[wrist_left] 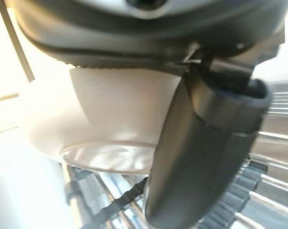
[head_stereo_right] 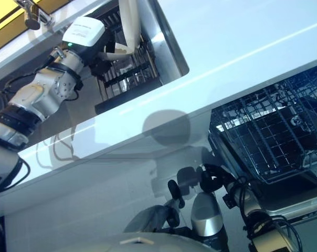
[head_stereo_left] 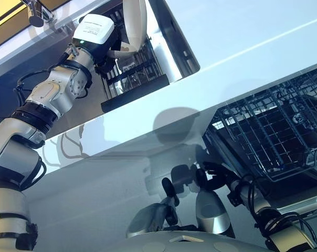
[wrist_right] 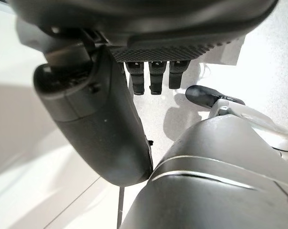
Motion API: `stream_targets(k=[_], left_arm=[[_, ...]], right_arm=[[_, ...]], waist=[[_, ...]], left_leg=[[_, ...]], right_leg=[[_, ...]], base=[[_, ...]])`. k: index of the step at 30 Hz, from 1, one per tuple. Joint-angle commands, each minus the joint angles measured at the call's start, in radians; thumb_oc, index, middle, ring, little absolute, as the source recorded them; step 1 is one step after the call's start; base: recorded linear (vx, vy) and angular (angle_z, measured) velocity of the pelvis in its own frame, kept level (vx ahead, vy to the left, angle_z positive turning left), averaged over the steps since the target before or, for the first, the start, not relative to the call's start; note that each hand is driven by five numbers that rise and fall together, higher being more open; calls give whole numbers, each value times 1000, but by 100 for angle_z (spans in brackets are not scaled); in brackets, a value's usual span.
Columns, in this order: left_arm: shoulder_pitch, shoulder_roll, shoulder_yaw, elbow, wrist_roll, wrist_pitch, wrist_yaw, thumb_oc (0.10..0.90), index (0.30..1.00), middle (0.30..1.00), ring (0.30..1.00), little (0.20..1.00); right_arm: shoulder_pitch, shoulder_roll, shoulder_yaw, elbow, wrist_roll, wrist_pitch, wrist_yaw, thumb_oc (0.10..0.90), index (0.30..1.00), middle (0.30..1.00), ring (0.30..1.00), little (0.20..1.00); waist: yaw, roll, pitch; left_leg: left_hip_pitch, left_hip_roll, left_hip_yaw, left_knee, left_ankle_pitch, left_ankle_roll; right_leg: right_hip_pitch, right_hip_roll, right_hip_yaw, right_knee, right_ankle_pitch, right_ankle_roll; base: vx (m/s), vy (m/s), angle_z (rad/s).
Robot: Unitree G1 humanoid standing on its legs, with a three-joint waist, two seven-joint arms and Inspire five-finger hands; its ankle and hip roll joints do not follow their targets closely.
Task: Pick up plates and place into dishwasher.
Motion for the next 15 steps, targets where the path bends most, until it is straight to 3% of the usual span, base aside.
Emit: stream_targets(k=[1, 10, 15], left_arm=[[15, 111, 63, 47, -2, 7, 48, 100, 300, 300, 300, 200], [48, 144, 113, -8, 2, -41, 69, 100, 300, 300, 300, 200], [109, 175, 193, -57, -70, -94, 66, 100, 300, 300, 300, 200]], right_arm=[[95, 25, 10, -29, -21, -31, 6, 800, 900, 900, 900, 900], [133, 50, -15, -100, 141, -116, 37, 800, 900, 900, 900, 900], [176, 56, -26, -245, 195, -170, 69, 800, 900, 900, 900, 900]], waist=[[17, -23, -100], [35, -55, -168], [45, -83, -215]], left_leg=[[-16, -57, 20, 17, -94, -16], [23, -56, 4, 21, -109, -8], [48, -50, -6, 23, -123, -3]], right_leg=[[-70, 11, 11, 43, -40, 79], [-16, 24, 10, 30, -45, 78], [15, 33, 13, 26, -51, 79]], base=[[0, 0, 0], [19, -7, 5], [9, -6, 1]])
